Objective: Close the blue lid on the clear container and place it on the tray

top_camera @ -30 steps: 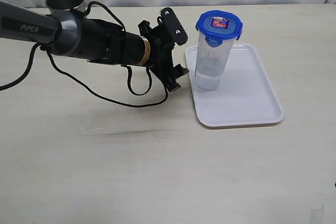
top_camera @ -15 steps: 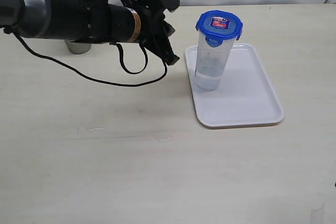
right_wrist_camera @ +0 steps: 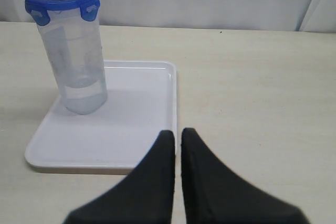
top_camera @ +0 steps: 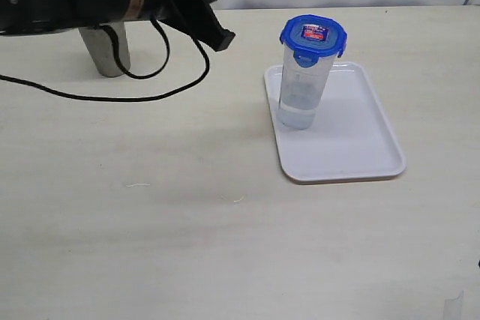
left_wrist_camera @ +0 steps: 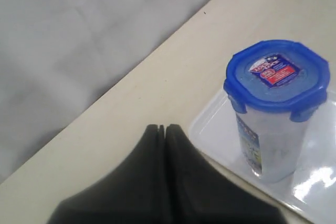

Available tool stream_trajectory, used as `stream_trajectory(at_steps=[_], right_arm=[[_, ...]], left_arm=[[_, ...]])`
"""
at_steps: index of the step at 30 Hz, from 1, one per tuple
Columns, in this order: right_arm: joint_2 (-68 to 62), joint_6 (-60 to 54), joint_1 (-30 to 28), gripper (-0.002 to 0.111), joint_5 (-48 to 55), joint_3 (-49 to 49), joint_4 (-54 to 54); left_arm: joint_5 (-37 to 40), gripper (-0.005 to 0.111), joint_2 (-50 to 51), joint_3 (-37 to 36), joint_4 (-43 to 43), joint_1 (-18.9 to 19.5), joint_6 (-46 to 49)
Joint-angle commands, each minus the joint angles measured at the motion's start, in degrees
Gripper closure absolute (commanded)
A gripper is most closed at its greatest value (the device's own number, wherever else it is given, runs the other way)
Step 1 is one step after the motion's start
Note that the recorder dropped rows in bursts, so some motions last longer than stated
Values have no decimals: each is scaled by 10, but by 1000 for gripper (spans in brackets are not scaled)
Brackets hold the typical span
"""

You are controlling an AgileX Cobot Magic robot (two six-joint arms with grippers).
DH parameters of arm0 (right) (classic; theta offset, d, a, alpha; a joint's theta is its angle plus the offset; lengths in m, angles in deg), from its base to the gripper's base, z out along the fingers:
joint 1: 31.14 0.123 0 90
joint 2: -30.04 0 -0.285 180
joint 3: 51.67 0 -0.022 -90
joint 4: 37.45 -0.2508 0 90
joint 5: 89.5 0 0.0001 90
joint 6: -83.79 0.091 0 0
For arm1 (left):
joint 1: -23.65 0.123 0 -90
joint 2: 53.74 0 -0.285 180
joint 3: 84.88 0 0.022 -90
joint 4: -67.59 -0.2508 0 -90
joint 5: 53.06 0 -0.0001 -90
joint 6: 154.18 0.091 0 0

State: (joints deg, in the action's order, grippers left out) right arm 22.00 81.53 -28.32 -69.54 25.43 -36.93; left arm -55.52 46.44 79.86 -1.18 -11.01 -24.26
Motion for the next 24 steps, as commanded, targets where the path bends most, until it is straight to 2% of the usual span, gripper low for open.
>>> stream_trajectory(at_steps=[1, 7, 11, 14, 19, 24], right_arm=[[3, 0, -3, 104, -2, 1, 2], [3, 0, -3, 104, -2, 1, 2], [3, 0, -3, 104, -2, 1, 2], [3, 0, -3, 104, -2, 1, 2], [3, 0, -3, 104, -2, 1, 2], [3, 0, -3, 104, -2, 1, 2]], left_arm=[[4, 107, -100, -60, 8, -1, -29], [8, 107, -260, -165, 9, -1, -58], [11, 107, -407, -255, 9, -1, -59], [40, 107, -513, -305, 14, -1, -59], [95, 107, -675, -335, 55, -1, -59], [128, 107, -749, -341, 83, -1, -59]])
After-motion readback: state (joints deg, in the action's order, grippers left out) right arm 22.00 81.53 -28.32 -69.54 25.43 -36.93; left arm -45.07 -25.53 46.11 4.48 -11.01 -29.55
